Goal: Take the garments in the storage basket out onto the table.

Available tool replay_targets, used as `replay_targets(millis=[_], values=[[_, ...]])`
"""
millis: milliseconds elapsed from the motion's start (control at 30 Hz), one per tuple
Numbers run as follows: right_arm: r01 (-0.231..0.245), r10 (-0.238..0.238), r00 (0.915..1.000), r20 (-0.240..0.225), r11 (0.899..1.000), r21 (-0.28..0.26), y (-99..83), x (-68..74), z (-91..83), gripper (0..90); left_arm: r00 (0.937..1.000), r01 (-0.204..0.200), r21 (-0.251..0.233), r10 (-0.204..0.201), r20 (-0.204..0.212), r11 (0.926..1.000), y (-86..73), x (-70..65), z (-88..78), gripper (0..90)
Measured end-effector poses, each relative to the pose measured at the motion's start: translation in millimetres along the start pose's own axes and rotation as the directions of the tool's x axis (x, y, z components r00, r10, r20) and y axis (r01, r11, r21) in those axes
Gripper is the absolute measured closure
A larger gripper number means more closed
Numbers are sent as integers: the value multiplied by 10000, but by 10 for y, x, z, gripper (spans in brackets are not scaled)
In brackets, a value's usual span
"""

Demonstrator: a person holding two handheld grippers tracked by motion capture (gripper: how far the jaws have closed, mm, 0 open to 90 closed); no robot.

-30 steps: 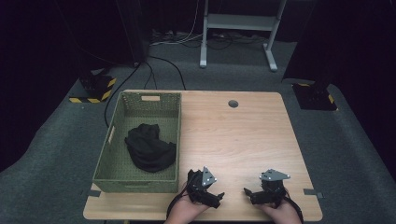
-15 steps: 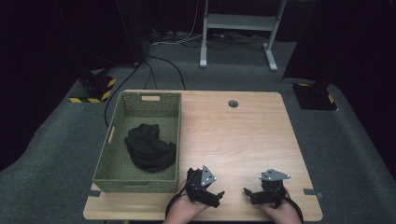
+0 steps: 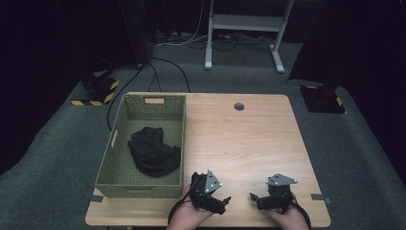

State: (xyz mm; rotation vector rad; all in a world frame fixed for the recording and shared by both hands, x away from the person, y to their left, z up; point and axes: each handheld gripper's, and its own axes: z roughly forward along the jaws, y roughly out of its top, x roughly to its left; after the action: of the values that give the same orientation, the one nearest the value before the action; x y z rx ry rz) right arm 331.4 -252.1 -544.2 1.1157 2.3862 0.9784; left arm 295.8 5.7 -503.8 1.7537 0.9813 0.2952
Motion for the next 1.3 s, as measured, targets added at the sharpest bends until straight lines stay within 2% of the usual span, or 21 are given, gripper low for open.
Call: replay_targets(millis=[133, 267, 533, 833, 1033, 1300], values=[[0, 0, 10000, 0, 10000, 2, 0, 0, 0, 0, 9999, 113, -89, -112, 126, 9999, 44, -24, -42, 20], [3, -3, 10000, 0, 10000, 0, 0, 0, 0, 0, 9999, -110, -111, 111, 111, 9999, 86, -40, -83, 20], [-10, 10, 10000, 4, 10000, 2, 0, 1, 0, 0, 9997, 46, -271, -39, 229, 9996, 151, -57, -134, 23], [-10, 10, 10000, 3, 10000, 4, 0, 1, 0, 0, 9995, 38, -392, -25, 320, 9992, 237, -74, -210, 23], [-9, 9, 10000, 2, 10000, 5, 0, 0, 0, 0, 9996, -1, -581, 18, 299, 9983, 295, -67, -267, 23], [-10, 10, 10000, 2, 10000, 2, 0, 0, 0, 0, 9993, 5, -598, 17, 377, 9982, 330, -42, -311, 22]])
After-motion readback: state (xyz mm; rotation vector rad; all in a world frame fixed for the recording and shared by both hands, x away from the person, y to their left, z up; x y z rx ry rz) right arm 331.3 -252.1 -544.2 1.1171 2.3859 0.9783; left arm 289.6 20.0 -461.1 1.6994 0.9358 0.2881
